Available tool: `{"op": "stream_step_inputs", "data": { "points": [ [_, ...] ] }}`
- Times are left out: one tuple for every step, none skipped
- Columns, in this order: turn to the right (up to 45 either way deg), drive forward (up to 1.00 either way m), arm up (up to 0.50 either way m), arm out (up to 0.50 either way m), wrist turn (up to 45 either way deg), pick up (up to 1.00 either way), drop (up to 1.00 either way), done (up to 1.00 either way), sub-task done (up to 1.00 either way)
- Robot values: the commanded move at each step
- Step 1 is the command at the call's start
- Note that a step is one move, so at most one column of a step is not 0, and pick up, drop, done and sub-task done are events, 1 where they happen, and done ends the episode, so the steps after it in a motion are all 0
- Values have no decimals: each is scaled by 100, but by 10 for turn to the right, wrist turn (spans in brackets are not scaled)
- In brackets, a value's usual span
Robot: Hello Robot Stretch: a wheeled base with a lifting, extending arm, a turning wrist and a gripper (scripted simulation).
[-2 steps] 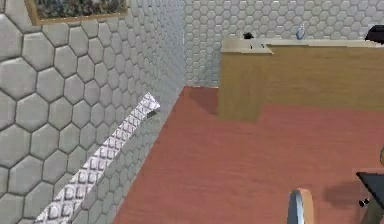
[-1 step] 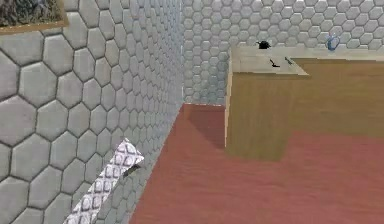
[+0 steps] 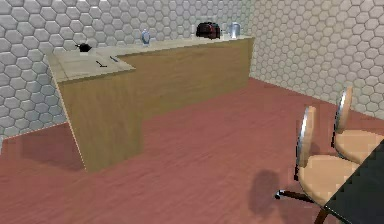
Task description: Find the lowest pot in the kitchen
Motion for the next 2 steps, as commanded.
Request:
{"op": "stream_step_inputs", "data": {
  "points": [
    [120, 0, 0, 0, 0, 0, 0, 0, 0],
    [0, 100, 0, 0, 0, 0, 0, 0, 0]
  ]
}}
